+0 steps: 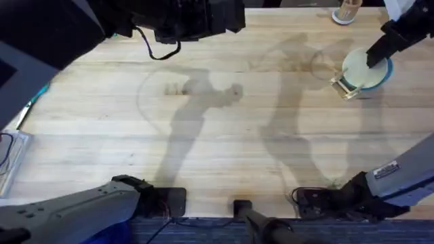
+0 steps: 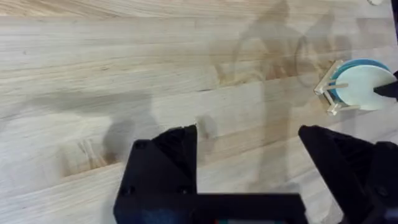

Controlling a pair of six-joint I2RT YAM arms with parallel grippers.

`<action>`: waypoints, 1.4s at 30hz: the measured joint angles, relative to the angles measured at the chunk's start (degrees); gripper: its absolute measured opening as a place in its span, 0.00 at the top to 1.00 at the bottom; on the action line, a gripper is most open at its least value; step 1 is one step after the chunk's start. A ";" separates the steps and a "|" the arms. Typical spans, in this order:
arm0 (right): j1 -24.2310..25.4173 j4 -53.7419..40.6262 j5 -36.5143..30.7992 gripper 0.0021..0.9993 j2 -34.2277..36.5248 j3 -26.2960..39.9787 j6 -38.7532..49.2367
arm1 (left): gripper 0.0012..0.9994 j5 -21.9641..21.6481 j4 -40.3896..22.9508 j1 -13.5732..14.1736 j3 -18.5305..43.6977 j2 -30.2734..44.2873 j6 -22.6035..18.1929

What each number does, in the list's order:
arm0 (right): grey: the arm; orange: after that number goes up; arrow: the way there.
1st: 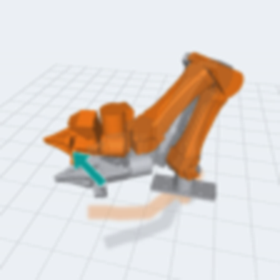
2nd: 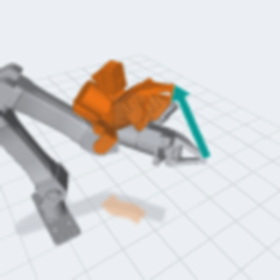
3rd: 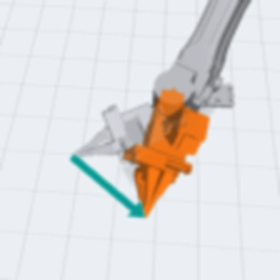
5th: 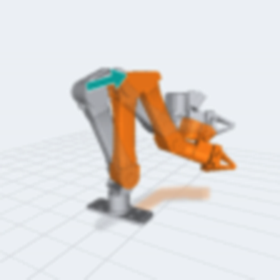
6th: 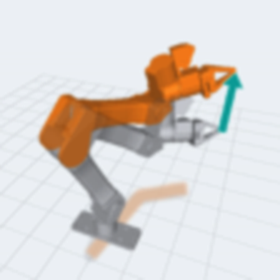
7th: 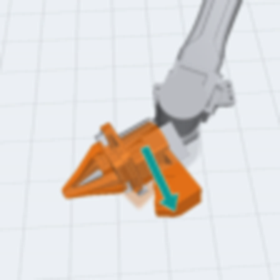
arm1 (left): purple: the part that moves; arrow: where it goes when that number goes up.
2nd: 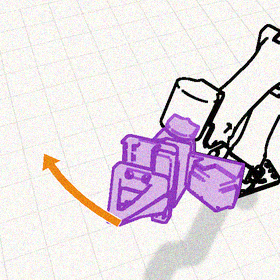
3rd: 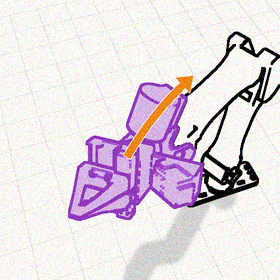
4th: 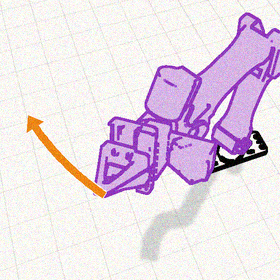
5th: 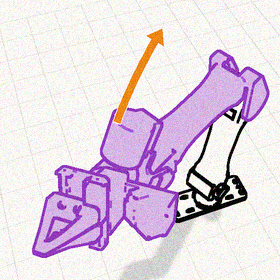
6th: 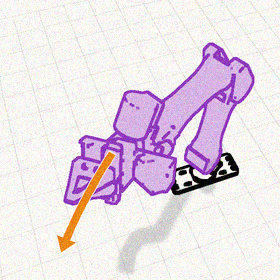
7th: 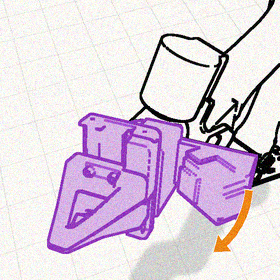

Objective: Pick up the plates from the table one by one and place each into a slot on the dish rack.

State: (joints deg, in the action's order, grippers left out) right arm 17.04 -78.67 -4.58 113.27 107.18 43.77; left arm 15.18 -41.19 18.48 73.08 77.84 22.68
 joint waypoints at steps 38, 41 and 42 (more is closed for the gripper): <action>-0.34 1.71 0.59 0.69 -8.54 -0.24 -2.94 | 0.01 0.00 -0.42 0.00 0.00 0.00 -0.02; -1.45 1.49 0.63 0.29 -11.71 -0.24 -3.74 | 0.00 0.00 -0.16 -0.32 0.00 0.00 0.02; -2.03 1.29 0.68 0.16 -12.45 -0.24 -3.80 | 0.00 0.00 -0.13 -0.55 0.00 0.00 0.11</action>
State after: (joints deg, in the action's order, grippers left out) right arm 15.01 -77.38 -3.90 100.82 106.94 39.97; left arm 15.18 -41.32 17.93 73.08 77.84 22.79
